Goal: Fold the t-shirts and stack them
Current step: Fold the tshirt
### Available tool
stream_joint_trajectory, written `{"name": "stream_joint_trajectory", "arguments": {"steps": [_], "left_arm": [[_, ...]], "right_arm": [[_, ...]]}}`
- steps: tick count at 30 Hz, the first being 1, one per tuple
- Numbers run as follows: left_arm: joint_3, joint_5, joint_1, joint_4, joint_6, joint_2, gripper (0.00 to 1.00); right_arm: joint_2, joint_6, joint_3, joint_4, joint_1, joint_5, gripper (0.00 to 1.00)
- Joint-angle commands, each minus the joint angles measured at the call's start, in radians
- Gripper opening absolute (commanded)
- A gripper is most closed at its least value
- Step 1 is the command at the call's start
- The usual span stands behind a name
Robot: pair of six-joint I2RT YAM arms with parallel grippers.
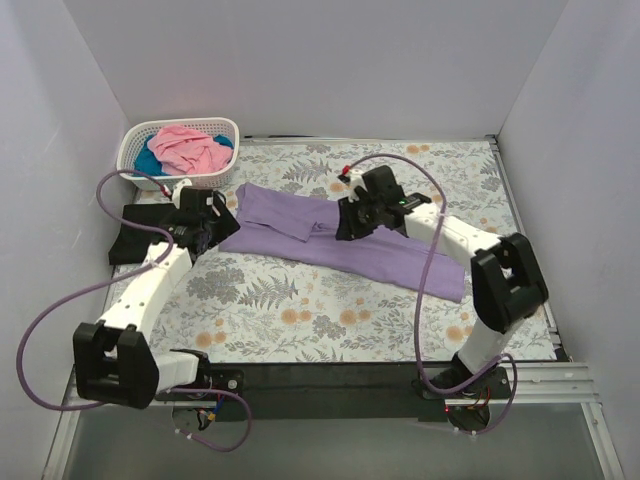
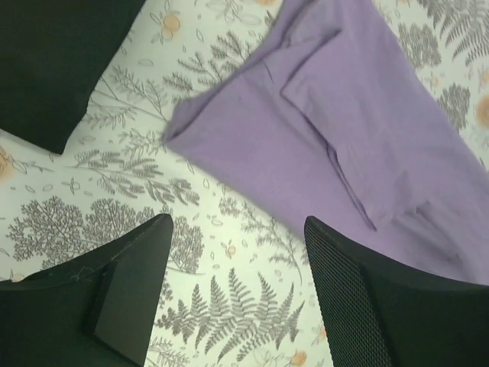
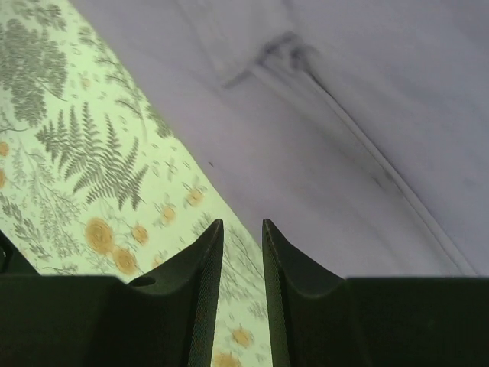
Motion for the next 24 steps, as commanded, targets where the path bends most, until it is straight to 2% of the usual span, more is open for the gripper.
{"name": "stream_joint_trajectory", "arguments": {"steps": [1, 2, 8, 16, 24], "left_arm": [[-0.138, 0.051, -0.029, 0.016, 0.027, -0.102, 0.69], [-0.165, 0.056, -0.029, 0.020, 0.035, -0.152, 0.69], [-0.346, 0.048, -0.035, 0.132, 0.058, -0.237, 0.70], [-0.334, 0.005, -0.036, 0.155, 0.069, -0.180, 0.70], [-0.337, 0.013, -0.036, 0.161, 0.070, -0.174, 0.70]], "right_arm": [[0.155, -0.028, 0.146, 0.115, 0.087, -0.079, 0.33], [0.191, -0.029, 0.220, 0.141, 0.119, -0.088, 0.33], [0.444, -0.005, 0.404, 0.279, 0.193, -0.120, 0.32], [0.746, 0.028, 0.690, 0.294, 0.212, 0.008, 0.33], [0.825, 0.156, 0.681, 0.290, 0.114, 0.183, 0.34]]}}
